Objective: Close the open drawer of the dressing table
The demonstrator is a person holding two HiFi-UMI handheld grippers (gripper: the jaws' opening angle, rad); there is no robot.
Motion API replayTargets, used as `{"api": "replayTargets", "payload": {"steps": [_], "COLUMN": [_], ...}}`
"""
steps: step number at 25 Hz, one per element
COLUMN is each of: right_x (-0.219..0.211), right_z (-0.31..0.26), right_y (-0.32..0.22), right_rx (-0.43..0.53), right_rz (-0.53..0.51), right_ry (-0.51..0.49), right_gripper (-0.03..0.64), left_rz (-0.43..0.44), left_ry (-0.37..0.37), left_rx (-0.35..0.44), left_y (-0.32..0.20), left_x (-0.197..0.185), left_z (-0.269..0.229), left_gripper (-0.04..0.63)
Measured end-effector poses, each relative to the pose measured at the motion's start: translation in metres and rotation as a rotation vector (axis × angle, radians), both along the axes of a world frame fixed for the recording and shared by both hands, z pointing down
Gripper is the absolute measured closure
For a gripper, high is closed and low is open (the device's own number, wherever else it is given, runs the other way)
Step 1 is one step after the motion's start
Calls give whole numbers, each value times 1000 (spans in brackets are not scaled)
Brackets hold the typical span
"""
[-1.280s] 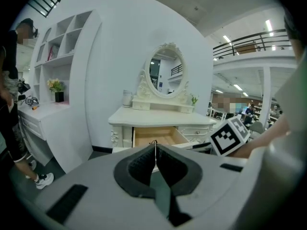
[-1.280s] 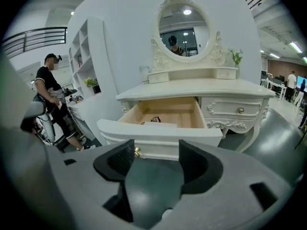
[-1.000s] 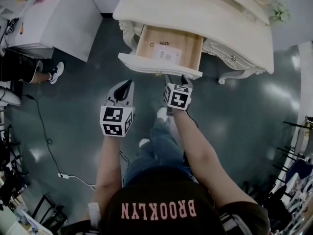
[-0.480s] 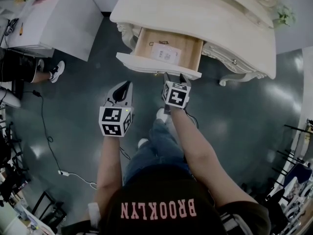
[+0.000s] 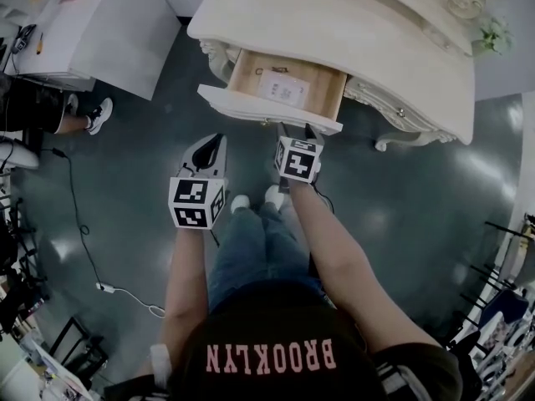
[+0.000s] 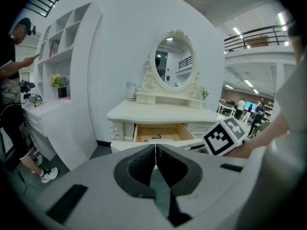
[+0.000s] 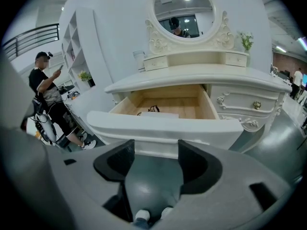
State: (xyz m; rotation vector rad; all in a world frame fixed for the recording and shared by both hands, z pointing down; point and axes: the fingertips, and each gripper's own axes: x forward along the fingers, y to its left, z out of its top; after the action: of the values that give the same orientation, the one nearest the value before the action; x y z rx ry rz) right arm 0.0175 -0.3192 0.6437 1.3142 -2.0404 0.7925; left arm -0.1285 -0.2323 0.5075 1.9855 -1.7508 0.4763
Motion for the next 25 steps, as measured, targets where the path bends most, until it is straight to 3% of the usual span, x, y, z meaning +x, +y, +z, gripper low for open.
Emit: {"api": "replayTargets", "payload": {"steps": [8, 25], "right_x": [0, -2], "right_z": [0, 2], "right_y": [-12, -57], "right_rx": [35, 39], "right_rz": [29, 137], "right_ry": [-18, 59], "right_gripper": [364, 364], "left_rz": [34, 123], "left_ry": [-34, -32], "left_rx": [7, 19], "left_y": [-8, -64], "left_x": [1, -26], "left_z": [-1, -4], "left_gripper": [591, 591]}}
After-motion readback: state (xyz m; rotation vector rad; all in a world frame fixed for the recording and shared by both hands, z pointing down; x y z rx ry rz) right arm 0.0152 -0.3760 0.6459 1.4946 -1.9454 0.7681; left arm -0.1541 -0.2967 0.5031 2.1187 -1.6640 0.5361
